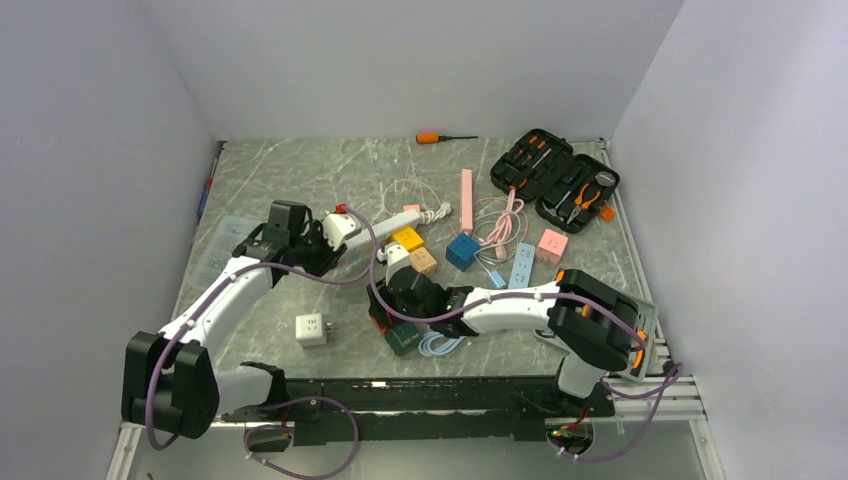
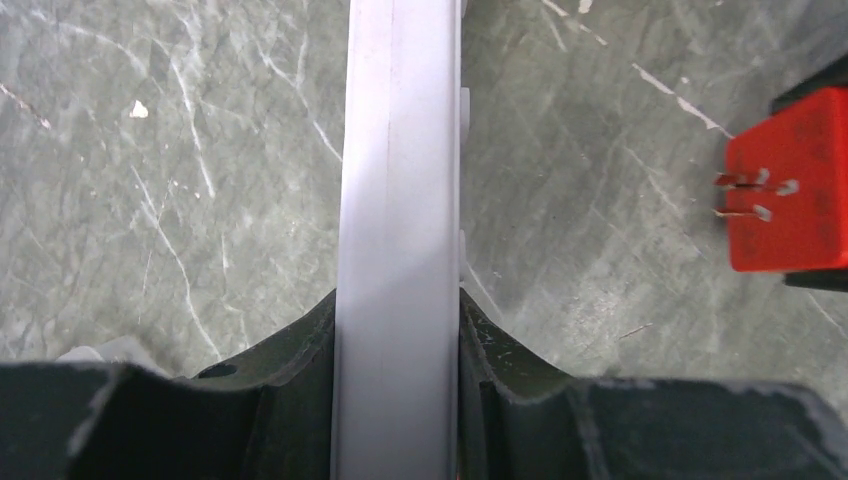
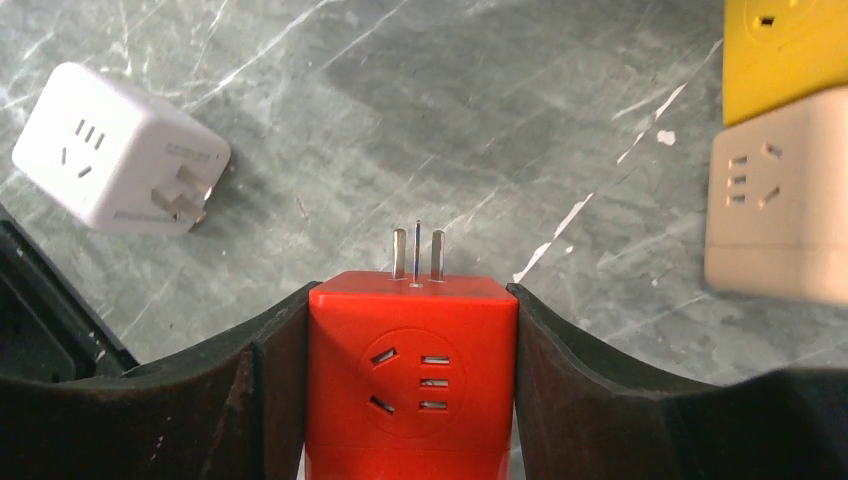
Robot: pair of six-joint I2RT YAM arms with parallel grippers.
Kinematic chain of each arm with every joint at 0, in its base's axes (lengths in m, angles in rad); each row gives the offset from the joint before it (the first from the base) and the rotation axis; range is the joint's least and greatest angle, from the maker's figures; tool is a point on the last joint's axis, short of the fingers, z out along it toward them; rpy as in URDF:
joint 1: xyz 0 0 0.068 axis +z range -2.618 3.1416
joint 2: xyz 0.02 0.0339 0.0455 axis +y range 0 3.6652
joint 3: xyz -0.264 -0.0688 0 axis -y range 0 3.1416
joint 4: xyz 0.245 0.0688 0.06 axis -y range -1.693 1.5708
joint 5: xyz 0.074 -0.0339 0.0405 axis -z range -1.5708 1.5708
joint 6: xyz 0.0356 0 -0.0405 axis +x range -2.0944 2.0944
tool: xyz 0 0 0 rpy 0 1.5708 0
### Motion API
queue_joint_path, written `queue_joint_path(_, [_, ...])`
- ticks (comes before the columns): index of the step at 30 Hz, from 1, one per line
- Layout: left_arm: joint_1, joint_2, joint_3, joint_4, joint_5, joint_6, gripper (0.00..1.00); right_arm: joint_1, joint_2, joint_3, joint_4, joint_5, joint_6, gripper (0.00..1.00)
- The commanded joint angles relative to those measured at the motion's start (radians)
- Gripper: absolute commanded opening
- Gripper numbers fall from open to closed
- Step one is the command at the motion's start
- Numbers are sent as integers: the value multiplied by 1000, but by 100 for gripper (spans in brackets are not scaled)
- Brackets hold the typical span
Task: Pull the plug off the socket
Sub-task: Remove the plug from the socket, then place the plug at the center of the board.
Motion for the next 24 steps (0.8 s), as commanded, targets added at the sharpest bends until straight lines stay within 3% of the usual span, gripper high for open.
queue_joint_path(1, [7,14,31,70,-98,26,0,30,-55,-15,-9,15,16,0])
queue_joint_path(8, [7,-1,63,19,-6,25,0,66,40,116,-24,-16,-17,1])
queue_joint_path(14, [7,-17,64,-32,34,45,0,71,139,210,-49,-47,-31,66])
queue_joint_path(16, [7,-23,55,-35,45,47,0,71,140,208,-58,-42,-29,79])
queue_joint_path(19, [7,-28,42,-31,62,44,0,70,100,180,-58,-20,-33,93])
queue_joint_path(24, [7,-10,50,-35,77,36,0,62,-2,148,-84,8,-55,100])
